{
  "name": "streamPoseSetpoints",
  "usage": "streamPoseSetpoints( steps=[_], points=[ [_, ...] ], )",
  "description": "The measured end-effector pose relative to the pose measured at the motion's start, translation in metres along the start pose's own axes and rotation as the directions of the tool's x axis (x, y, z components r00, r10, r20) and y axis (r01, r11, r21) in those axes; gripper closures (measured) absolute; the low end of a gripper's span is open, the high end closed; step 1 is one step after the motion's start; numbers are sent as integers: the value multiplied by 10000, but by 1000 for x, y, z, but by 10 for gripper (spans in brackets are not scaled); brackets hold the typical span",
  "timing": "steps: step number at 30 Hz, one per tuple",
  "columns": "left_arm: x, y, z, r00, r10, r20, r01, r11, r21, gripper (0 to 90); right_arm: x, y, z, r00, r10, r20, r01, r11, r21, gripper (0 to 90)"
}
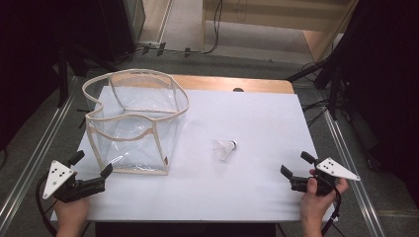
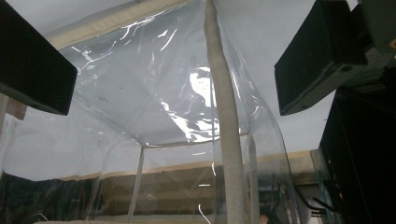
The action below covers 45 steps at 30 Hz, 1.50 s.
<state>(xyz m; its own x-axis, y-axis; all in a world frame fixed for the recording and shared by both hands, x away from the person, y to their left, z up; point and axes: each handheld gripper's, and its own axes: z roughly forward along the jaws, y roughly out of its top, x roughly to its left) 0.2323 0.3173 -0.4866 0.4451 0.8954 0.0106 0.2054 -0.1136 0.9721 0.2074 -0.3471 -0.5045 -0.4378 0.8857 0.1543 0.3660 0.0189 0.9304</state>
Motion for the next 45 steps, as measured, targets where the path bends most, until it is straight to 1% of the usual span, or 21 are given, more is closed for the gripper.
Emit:
streamPoseSetpoints(
  steps=[2, 3, 7, 8, 11, 13, 15, 16, 19, 24, 25, 26, 27, 31, 32, 36, 37, 39, 40, 42, 45],
  points=[
    [1, 0, 0, 10000, -54, 38, 54, 10000, -10, 0, 3, 3, -2, 9997, 76, -249, -81, 9998, -206, 0],
    [1, 0, -1, 9999, -112, 43, 113, 9999, -45, 0, 6, 5, -2, 9997, 11, -249, -15, 9999, -159, 0],
    [1, 0, -1, 10000, -89, 46, 89, 10000, -31, 0, 13, 11, -2, 9987, -313, -399, 311, 9995, -67, 0],
    [1, 0, -2, 9999, -84, 55, 84, 10000, -41, 0, 19, 17, -1, 9971, -580, -499, 580, 9983, -6, 0],
    [1, -1, -2, 9999, -103, 90, 104, 9999, -86, 0, 26, 23, 1, 9952, -767, -612, 775, 9969, 102, 0],
    [1, -1, -2, 9999, -83, 108, 84, 9999, -64, 0, 36, 32, 5, 9909, -1007, -889, 1030, 9944, 226, 0],
    [1, -1, -2, 9999, -48, 107, 49, 10000, -43, 0, 38, 35, 8, 9885, -1123, -1015, 1158, 9928, 291, 0],
    [0, -1, -2, 9999, -35, 114, 35, 10000, -35, 0, 44, 40, 13, 9841, -1263, -1248, 1337, 9896, 528, 0],
    [0, -1, -2, 10000, -25, 85, 25, 10000, -22, 0, 51, 48, 19, 9800, -1224, -1572, 1336, 9891, 628, 0],
    [0, -1, -2, 10000, -7, 93, 7, 10000, -23, 0, 60, 63, 31, 9700, -1463, -1943, 1648, 9828, 828, 0],
    [0, -1, -2, 10000, -12, 95, 12, 10000, -22, 0, 60, 63, 31, 9700, -1463, -1943, 1648, 9828, 828, 0],
    [0, -1, -2, 10000, -12, 96, 12, 10000, -25, 0, 63, 68, 35, 9714, -1546, -1801, 1720, 9814, 855, 108],
    [0, -1, -3, 9999, -34, 98, 35, 10000, -31, 0, 65, 71, 37, 9710, -1577, -1797, 1754, 9806, 870, 128],
    [0, -1, -3, 9999, -33, 116, 33, 10000, -34, 0, 69, 77, 46, 9673, -1687, -1897, 1903, 9764, 1022, 128],
    [0, -1, -3, 9999, -33, 133, 33, 10000, -48, 0, 71, 80, 51, 9697, -1678, -1778, 1903, 9746, 1181, 128],
    [0, -1, -3, 9998, -34, 170, 35, 10000, -57, 0, 76, 85, 60, 9690, -1685, -1806, 1939, 9719, 1332, 162],
    [0, -1, -3, 9998, -42, 169, 43, 10000, -64, 0, 80, 88, 66, 9709, -1795, -1585, 2037, 9670, 1528, 240],
    [0, -1, -3, 9998, -33, 185, 34, 10000, -70, 0, 83, 89, 69, 9704, -1861, -1536, 2103, 9644, 1601, 265],
    [0, -1, -3, 9998, -32, 189, 33, 10000, -70, 0, 84, 90, 72, 9667, -2018, -1577, 2274, 9595, 1661, 289],
    [0, -1, -3, 9998, -42, 202, 43, 10000, -67, 0, 89, 91, 77, 9640, -2214, -1469, 2464, 9519, 1819, 357],
    [0, -1, -3, 9998, -21, 177, 23, 10000, -80, 0, 93, 93, 83, 9651, -2302, -1248, 2513, 9482, 1942, 499]
  ],
)
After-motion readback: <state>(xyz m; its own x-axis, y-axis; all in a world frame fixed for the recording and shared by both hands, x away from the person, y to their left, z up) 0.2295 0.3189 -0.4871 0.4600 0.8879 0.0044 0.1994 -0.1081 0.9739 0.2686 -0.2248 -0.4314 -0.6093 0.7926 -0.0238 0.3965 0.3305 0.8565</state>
